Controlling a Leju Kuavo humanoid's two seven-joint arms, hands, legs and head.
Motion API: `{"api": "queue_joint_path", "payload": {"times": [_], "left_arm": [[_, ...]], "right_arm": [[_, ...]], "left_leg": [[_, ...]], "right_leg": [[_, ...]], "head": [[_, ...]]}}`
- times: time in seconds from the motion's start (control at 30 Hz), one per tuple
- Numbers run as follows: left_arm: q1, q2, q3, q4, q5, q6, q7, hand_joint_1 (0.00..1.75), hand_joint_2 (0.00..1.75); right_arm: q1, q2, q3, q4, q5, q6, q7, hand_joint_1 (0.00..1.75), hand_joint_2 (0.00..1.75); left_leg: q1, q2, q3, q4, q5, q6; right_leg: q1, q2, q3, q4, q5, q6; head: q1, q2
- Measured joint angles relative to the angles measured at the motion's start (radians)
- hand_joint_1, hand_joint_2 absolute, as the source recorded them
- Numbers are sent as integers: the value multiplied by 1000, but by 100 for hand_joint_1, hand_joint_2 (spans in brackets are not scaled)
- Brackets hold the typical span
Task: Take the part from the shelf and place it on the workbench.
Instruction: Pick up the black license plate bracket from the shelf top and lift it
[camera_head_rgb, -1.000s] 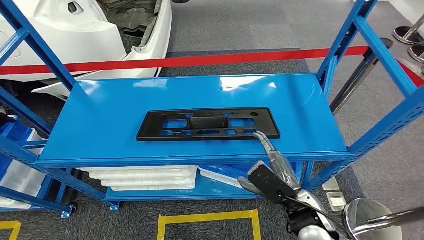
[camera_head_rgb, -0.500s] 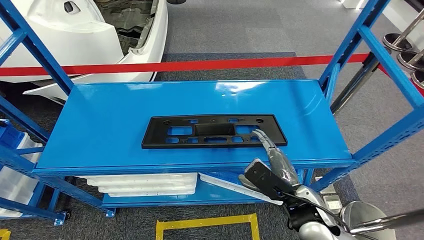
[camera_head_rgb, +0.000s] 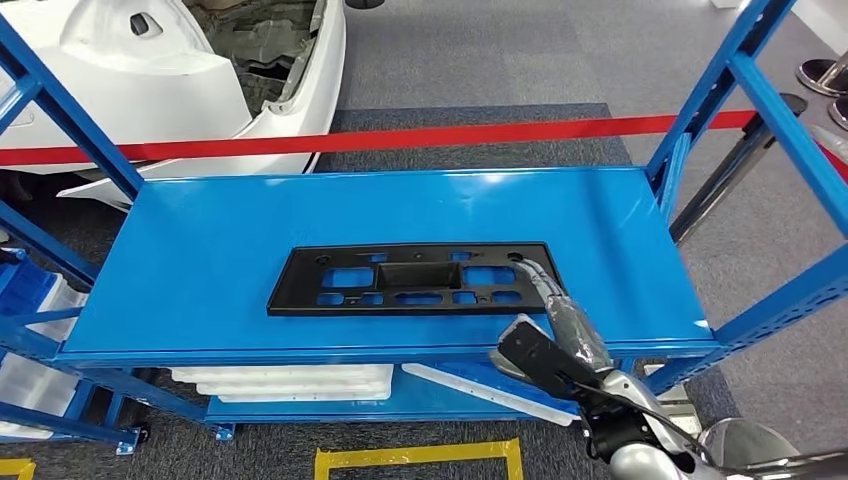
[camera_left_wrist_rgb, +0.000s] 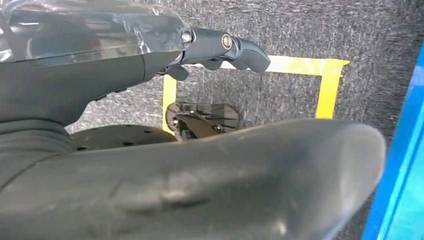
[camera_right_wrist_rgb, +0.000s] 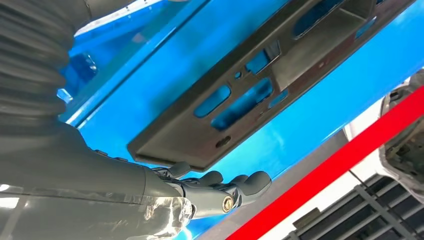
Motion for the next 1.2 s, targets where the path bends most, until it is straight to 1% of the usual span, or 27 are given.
{"api": "queue_joint_path", "payload": {"times": [0.03, 0.07, 0.1, 0.13, 0.17, 0.2, 0.23, 0.27, 0.3, 0.37, 0.43, 0.57, 0.77, 1.07, 1.2], "left_arm": [[0, 0, 0, -1, 0, 0, 0, 0, 0], [1, 0, 0, -1, 1, 0, 0, 0, 0], [2, 0, 0, -1, 1, 0, 0, 0, 0], [3, 0, 0, -1, 1, 0, 0, 0, 0], [3, 0, 0, -1, 1, 0, 0, 0, 0], [3, 0, 0, -1, 1, 0, 0, 0, 0], [3, 0, 0, -1, 1, 0, 1, 0, 0], [3, 0, 0, -1, 2, 0, 1, 0, 0], [2, 0, 0, -2, 2, 0, 1, 0, 0], [2, 0, 0, -2, 2, 3, 2, 0, 0], [3, 0, 0, -3, 5, 7, 4, 0, 0], [2, 0, 0, -3, 8, 11, 5, 0, 0], [2, 0, 0, -3, 7, 37, 4, 0, 0], [1, 0, 0, -3, 9, 66, 5, 0, 0], [-1, 0, 0, -3, 8, 68, 8, 0, 0]], "right_arm": [[-1, -1, 0, 0, 0, 4, 3, 0, 175], [-1, -1, 0, 0, -1, 7, 5, 0, 175], [-1, -2, 0, 1, -1, 10, 7, 0, 175], [-1, -2, 0, 1, -2, 12, 9, 0, 175], [-2, -2, 0, 1, -2, 14, 10, 0, 175], [-3, -3, 0, 1, -2, 17, 12, 0, 175], [-4, -3, 0, 1, -3, 20, 14, 0, 175], [-6, -5, 0, 2, -4, 23, 16, 0, 175], [-8, -6, 1, 2, -6, 26, 19, 0, 175], [-10, -11, 1, 4, -9, 35, 25, 0, 175], [-11, -16, 1, 5, -11, 41, 28, 0, 175], [-13, -23, 1, 8, -12, 44, 32, 0, 175], [-13, -35, 1, 9, -7, 76, 65, 0, 175], [-13, -66, 17, 10, 1, 203, 155, 0, 175], [-13, -83, 23, 10, 44, 242, 203, 0, 175]], "left_leg": [[0, 0, -39, 71, -27, -3], [0, 0, -78, 136, -45, -4], [0, 0, -106, 175, -46, -4], [-1, 0, -118, 177, -26, -2], [-1, 0, -110, 139, 12, 2], [-3, 0, -89, 73, 60, 8], [-6, 0, -66, 11, 95, 15], [-8, 0, -47, -42, 117, 21], [-11, 0, -36, -73, 124, 26], [-11, 0, -32, -91, 118, 24], [-10, -1, -32, -94, 117, 22], [-11, -2, -31, -94, 113, 28], [-12, -2, -28, -94, 110, 33], [-10, -2, -22, -96, 110, 33], [-10, -2, -21, -98, 110, 33]], "right_leg": [[1, -2, 3, 0, -4, -5], [2, -3, 7, 0, -7, -8], [3, -3, 11, 0, -11, -9], [4, -2, 16, 0, -15, -9], [5, -1, 24, 0, -20, -8], [5, 0, 32, 0, -26, -6], [7, 1, 40, 0, -32, -3], [8, 2, 44, 0, -36, 0], [9, 2, 46, 0, -39, 5], [11, 3, 45, 1, -44, 5], [12, 2, 48, -2, -46, 3], [11, 1, 54, -14, -45, 7], [11, 1, 58, -20, -43, 14], [13, 1, 62, -20, -43, 14], [13, 1, 62, -20, -43, 14]], "head": [[-6, 0], [-10, 0], [-13, 0], [-16, 0], [-19, 0], [-21, 0], [-23, 0], [-26, 0], [-28, 0], [-29, 0], [-26, 0], [-24, 0], [-23, 0], [-24, 0], [-24, 0]]}}
